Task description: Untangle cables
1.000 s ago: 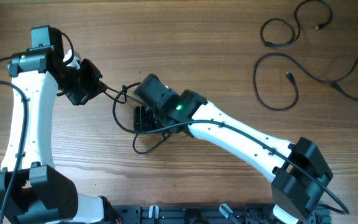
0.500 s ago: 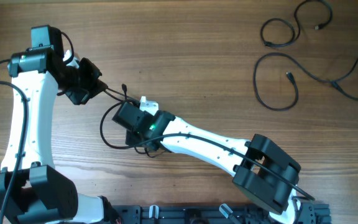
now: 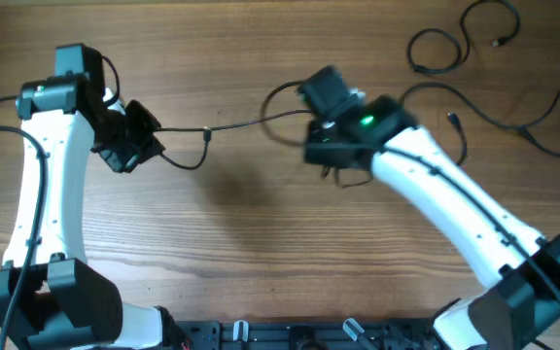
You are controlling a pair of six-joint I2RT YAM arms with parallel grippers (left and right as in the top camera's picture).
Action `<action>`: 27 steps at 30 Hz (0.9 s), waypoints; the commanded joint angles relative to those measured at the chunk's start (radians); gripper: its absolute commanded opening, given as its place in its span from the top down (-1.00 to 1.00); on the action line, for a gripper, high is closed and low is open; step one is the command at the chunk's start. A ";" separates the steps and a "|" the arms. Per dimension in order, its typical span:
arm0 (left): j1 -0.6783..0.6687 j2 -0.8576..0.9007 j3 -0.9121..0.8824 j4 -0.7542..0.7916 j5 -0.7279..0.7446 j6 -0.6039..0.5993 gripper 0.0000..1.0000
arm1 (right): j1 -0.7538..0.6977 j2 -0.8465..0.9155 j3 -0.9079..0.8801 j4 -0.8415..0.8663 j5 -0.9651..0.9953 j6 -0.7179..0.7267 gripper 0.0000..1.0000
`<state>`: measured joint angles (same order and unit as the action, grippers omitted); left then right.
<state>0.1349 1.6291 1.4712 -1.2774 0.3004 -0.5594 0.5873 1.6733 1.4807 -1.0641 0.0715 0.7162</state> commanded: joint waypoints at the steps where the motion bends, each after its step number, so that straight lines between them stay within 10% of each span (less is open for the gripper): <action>1: -0.058 -0.021 0.012 -0.022 0.014 0.094 0.92 | -0.120 -0.005 -0.002 -0.023 0.014 -0.067 0.91; 7: -0.119 -0.021 0.012 -0.031 -0.124 0.107 0.92 | -0.346 -0.005 -0.002 -0.027 -0.006 -0.117 0.91; 25: -0.120 -0.021 0.012 -0.111 -0.141 0.103 0.92 | -0.360 -0.005 -0.002 -0.106 -0.105 -0.212 0.92; 27: -0.120 -0.021 0.012 -0.128 -0.141 0.103 0.53 | -0.360 -0.005 -0.002 -0.142 -0.036 -0.170 0.91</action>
<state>0.0067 1.6283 1.4712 -1.3926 0.2050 -0.4557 0.2394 1.6733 1.4799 -1.1919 -0.0727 0.5106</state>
